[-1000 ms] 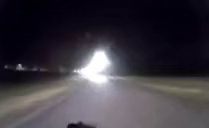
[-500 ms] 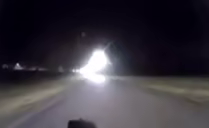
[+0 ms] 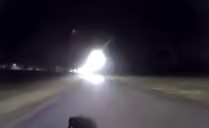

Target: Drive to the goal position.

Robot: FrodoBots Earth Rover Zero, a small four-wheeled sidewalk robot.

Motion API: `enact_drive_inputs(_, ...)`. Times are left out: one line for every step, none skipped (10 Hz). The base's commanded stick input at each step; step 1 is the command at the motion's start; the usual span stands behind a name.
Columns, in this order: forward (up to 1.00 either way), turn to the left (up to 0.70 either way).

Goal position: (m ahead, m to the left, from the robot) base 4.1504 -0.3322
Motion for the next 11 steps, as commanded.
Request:
enact_drive_inputs(1.00, 0.05)
enact_drive_inputs(1.00, 0.04)
enact_drive_inputs(1.00, 0.04)
enact_drive_inputs(1.00, 0.04)
enact_drive_inputs(1.00, 0.05)
enact_drive_inputs(1.00, 0.07)
enact_drive_inputs(1.00, 0.09)
enact_drive_inputs(1.00, 0.11)
enact_drive_inputs(1.00, 0.12)
enact_drive_inputs(1.00, 0.12)
enact_drive_inputs(1.00, 0.11)
